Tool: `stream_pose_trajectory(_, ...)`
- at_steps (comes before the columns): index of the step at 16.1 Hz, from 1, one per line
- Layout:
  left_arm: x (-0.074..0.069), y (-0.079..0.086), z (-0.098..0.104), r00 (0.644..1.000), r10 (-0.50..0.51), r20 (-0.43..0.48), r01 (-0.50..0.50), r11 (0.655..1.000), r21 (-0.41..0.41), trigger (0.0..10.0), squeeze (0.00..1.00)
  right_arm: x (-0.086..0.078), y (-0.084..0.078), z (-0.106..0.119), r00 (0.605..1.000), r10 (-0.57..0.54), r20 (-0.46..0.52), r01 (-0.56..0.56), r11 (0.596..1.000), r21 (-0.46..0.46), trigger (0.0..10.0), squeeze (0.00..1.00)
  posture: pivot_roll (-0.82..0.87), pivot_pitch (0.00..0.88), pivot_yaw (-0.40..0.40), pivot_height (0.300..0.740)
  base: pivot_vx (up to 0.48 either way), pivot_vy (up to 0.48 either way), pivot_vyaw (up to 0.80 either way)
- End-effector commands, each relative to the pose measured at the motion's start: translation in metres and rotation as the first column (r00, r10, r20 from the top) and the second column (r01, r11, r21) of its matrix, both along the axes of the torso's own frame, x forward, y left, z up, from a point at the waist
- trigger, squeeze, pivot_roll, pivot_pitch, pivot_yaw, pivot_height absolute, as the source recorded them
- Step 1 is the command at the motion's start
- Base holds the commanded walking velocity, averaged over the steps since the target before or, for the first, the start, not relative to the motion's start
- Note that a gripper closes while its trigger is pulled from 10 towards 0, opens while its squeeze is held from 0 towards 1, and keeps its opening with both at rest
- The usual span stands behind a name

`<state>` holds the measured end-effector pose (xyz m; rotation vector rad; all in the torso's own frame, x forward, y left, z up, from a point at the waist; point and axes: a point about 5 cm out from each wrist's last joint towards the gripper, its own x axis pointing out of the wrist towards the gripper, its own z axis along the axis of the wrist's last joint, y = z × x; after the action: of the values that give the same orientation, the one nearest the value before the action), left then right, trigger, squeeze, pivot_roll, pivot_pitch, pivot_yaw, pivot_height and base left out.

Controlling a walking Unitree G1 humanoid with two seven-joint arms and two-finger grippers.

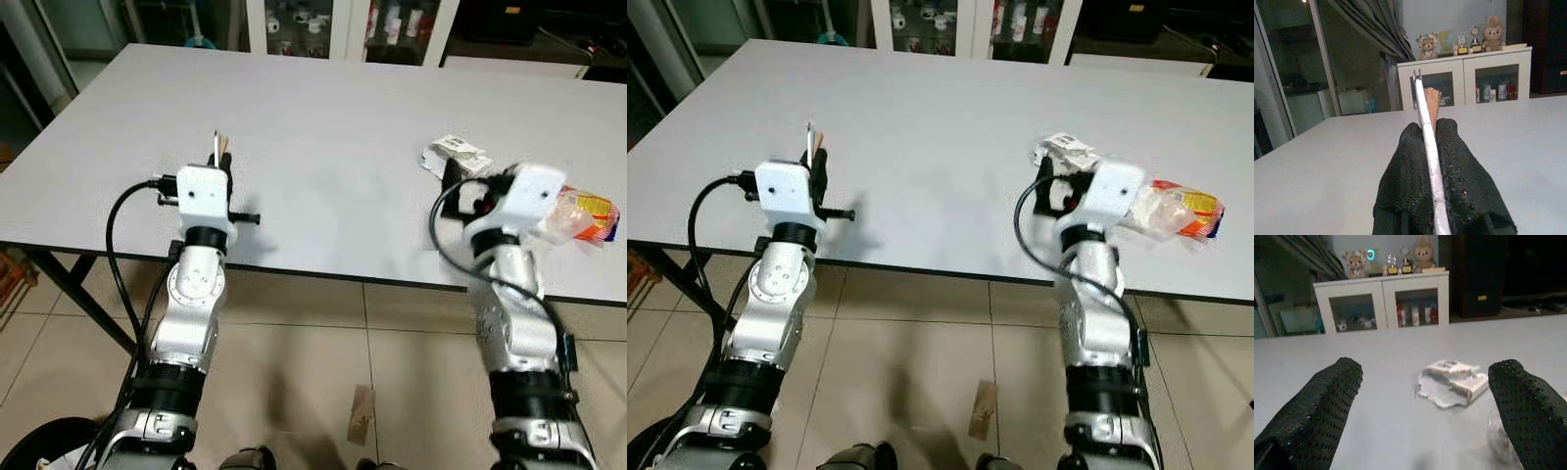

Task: Picking trash to rubbish bin

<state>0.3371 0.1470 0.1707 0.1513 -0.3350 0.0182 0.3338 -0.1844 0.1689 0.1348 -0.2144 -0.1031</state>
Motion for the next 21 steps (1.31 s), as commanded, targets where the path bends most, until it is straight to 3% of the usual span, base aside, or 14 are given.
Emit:
stream_pose_trajectory(1, -0.004, -0.007, -0.004, 0.999, -0.040, -0.002, 0.040, 0.999, 0.018, 10.0, 0.00, -0.002, -0.002, -0.006, 1.000, -0.011, -0.026, 0.011, 1.000, -0.006, 10.0, 0.00, -0.03, 0.037, 0.001, 0.740, 0.000, 0.000, 0.00)
stream_pose_trajectory(4, -0.004, -0.012, -0.004, 0.998, -0.057, 0.003, 0.057, 0.998, 0.018, 10.0, 0.00, 0.001, 0.003, -0.006, 0.999, -0.001, -0.038, 0.001, 1.000, 0.000, 10.0, 0.00, -0.03, 0.040, 0.004, 0.740, 0.000, 0.000, 0.00)
stream_pose_trajectory(13, -0.004, -0.019, -0.002, 0.996, -0.090, 0.004, 0.090, 0.996, 0.025, 10.0, 0.00, 0.005, 0.014, -0.008, 0.997, 0.035, -0.064, -0.032, 0.999, 0.034, 10.0, 0.00, -0.02, 0.060, 0.006, 0.740, -0.272, 0.000, 0.00)
stream_pose_trajectory(21, -0.003, -0.021, -0.003, 0.995, -0.098, -0.008, 0.098, 0.995, 0.032, 10.0, 0.00, 0.005, 0.009, -0.010, 0.996, 0.021, -0.088, -0.020, 1.000, 0.013, 10.0, 0.00, -0.03, 0.076, 0.005, 0.740, -0.292, 0.000, 0.00)
